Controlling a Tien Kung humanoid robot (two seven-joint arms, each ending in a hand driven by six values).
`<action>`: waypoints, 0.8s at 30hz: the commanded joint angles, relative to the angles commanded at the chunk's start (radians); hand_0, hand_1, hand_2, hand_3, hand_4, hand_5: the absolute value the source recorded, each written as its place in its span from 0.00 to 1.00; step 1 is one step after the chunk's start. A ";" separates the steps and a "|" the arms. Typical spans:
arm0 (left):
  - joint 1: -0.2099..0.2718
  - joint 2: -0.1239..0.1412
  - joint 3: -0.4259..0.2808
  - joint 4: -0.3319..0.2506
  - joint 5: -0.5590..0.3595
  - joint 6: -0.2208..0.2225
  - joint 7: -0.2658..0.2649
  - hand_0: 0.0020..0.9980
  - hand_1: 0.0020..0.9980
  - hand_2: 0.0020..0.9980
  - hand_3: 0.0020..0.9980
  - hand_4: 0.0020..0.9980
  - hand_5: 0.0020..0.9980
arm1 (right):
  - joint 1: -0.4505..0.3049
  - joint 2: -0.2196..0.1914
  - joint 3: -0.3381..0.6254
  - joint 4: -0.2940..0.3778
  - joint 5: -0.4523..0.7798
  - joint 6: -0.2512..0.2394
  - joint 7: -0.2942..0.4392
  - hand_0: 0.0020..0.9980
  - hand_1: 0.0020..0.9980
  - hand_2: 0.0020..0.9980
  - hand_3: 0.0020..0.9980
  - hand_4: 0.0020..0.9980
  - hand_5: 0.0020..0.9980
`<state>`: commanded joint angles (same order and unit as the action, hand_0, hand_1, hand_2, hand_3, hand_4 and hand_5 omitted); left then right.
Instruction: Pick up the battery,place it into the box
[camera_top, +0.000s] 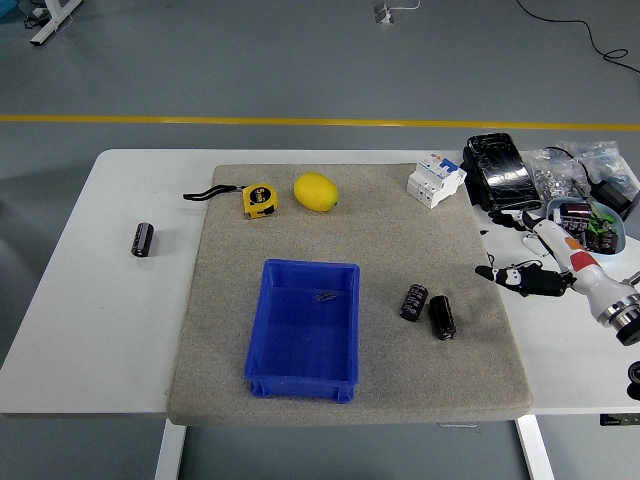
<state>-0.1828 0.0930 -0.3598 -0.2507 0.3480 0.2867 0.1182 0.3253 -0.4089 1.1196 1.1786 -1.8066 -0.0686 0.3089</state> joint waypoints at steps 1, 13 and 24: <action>0.000 0.000 0.000 0.000 0.000 0.000 0.000 0.79 0.75 0.78 0.65 0.69 0.66 | 0.002 -0.001 -0.004 0.000 -0.012 0.000 0.000 0.78 0.72 0.71 0.74 1.00 0.15; -0.003 0.000 0.001 -0.001 0.002 0.001 0.000 0.78 0.75 0.78 0.65 0.69 0.66 | 0.074 -0.022 -0.124 0.006 -0.238 0.064 -0.051 0.79 0.73 0.72 0.77 1.00 0.14; -0.001 0.003 -0.001 -0.001 0.006 0.005 0.001 0.78 0.74 0.77 0.65 0.69 0.66 | 0.072 -0.021 -0.149 0.044 -0.243 0.129 -0.072 0.80 0.75 0.76 0.81 1.00 0.15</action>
<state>-0.1841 0.0956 -0.3604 -0.2519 0.3541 0.2920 0.1189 0.3978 -0.4298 0.9701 1.2227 -2.0498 0.0602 0.2370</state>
